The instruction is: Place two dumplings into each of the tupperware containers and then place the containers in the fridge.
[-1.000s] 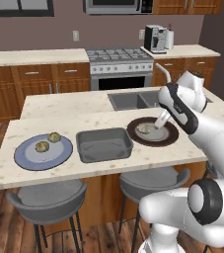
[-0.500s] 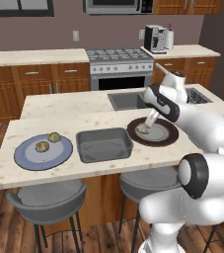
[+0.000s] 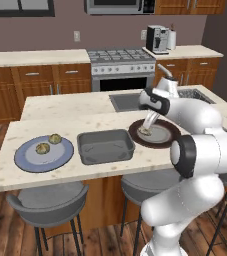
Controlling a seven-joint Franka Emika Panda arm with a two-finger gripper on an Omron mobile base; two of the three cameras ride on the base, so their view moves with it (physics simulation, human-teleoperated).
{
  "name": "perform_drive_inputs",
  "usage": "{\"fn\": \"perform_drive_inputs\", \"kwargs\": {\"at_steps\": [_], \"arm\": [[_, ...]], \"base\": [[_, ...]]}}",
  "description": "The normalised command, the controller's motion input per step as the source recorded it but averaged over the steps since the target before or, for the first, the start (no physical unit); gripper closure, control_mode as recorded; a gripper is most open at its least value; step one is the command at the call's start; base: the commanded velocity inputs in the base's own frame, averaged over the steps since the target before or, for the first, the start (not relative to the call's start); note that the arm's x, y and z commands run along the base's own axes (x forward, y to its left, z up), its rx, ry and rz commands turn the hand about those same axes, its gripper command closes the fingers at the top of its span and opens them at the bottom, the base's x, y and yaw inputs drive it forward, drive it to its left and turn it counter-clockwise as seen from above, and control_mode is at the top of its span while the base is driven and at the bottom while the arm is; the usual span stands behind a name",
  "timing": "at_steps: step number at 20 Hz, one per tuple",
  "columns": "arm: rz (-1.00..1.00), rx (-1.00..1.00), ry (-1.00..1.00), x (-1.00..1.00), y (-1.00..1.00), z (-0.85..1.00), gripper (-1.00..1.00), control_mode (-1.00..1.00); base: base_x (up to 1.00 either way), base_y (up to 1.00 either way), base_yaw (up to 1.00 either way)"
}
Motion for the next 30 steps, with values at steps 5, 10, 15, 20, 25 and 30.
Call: {"fn": "perform_drive_inputs", "kwargs": {"at_steps": [5, 10, 15, 20, 25, 30], "arm": [[0.02, -0.03, 0.00, 0.37, 0.00, -0.42, -1.00, -1.00], [0.00, -0.13, 0.00, 0.03, 0.08, -0.46, -1.00, -1.00], [0.00, -0.10, 0.00, -0.02, 0.06, -0.55, -1.00, -1.00], [-0.04, -0.06, 0.08, -0.57, -0.37, -0.72, 1.00, -1.00], [-0.08, 0.00, -0.05, -0.37, -0.35, -0.05, 1.00, -1.00], [-0.11, -0.03, -0.26, -0.02, -0.32, 0.89, 1.00, -1.00]], "base": [[0.00, 0.00, 0.00], [0.00, 0.00, 0.00], [0.00, 0.00, 0.00], [0.00, 0.00, 0.00], [0.00, 0.00, 0.00], [0.00, 0.00, 0.00]]}}
